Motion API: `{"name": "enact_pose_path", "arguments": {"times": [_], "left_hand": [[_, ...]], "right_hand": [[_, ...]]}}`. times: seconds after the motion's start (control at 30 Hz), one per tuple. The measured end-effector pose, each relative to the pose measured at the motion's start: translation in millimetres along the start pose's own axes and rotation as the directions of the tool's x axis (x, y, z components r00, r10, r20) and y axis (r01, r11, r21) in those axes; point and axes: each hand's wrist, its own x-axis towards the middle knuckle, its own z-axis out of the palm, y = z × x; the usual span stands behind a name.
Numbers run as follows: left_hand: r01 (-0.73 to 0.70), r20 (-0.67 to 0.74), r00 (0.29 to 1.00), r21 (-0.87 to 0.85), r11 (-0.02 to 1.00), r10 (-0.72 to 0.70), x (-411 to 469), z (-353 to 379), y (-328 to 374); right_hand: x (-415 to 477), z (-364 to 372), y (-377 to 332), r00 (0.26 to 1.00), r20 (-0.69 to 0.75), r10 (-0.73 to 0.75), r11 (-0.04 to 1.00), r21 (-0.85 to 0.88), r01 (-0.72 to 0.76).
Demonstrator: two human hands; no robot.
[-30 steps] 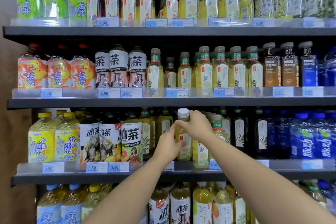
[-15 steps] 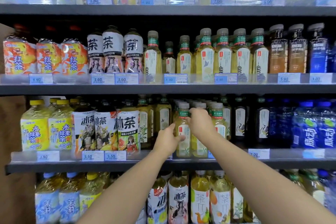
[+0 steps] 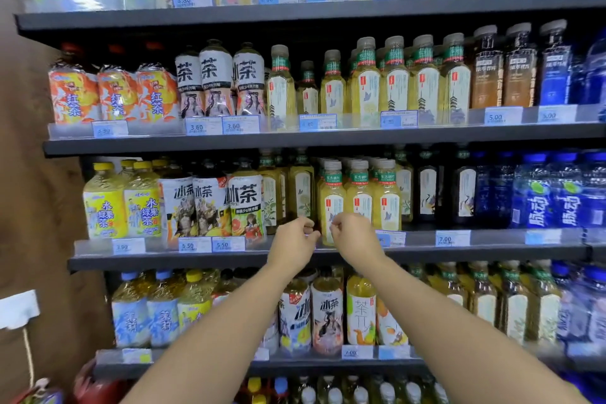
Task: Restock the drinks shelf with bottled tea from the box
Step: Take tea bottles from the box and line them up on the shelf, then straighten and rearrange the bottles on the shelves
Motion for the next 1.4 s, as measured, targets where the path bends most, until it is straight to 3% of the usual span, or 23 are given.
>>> {"name": "enact_pose_path", "arguments": {"times": [0.2, 0.3, 0.43, 0.57, 0.67, 0.8, 0.93, 1.1, 1.27, 1.4], "left_hand": [[0.126, 0.04, 0.991, 0.016, 0.992, -0.127, -95.7, -23.5, -57.7], [0.16, 0.088, 0.981, 0.115, 0.98, -0.171, -146.5, -40.1, -110.4], [0.257, 0.13, 0.949, 0.208, 0.944, -0.287, -226.6, -59.1, -202.2], [0.384, 0.158, 0.888, 0.267, 0.884, -0.433, -306.7, -62.5, -286.5], [0.484, 0.188, 0.819, 0.281, 0.829, -0.542, -364.9, -59.1, -342.7], [0.582, 0.231, 0.711, 0.337, 0.74, -0.664, -430.8, -49.3, -405.1], [0.584, 0.327, 0.594, 0.453, 0.673, -0.735, -479.7, -33.4, -456.0], [0.545, 0.417, 0.47, 0.557, 0.627, -0.778, -505.1, -13.8, -485.5], [0.397, 0.495, 0.293, 0.716, 0.575, -0.818, -502.2, -11.1, -496.1], [0.384, 0.531, 0.14, 0.749, 0.54, -0.836, -508.3, -12.6, -497.9]], "right_hand": [[-69.9, 57.4, -27.2, 0.99, 0.122, -0.065, 0.995, 0.082, 0.055], [-107.8, 112.4, -54.3, 0.963, 0.232, -0.14, 0.986, 0.126, 0.113], [-182.0, 205.1, -84.0, 0.859, 0.459, -0.226, 0.973, 0.143, 0.179], [-255.3, 287.7, -98.6, 0.708, 0.646, -0.286, 0.958, 0.163, 0.238], [-303.5, 353.4, -94.9, 0.593, 0.769, -0.24, 0.961, 0.102, 0.257], [-365.7, 415.2, -79.2, 0.356, 0.919, -0.172, 0.94, 0.045, 0.339], [-401.1, 461.2, -49.8, 0.271, 0.962, -0.032, 0.939, -0.064, 0.337], [-406.9, 490.6, -29.5, 0.109, 0.992, 0.056, 0.866, -0.103, 0.489], [-400.4, 510.8, -29.5, 0.111, 0.993, 0.047, 0.848, -0.098, 0.521], [-402.7, 511.9, -39.9, 0.173, 0.984, 0.043, 0.895, -0.115, 0.432]]}}
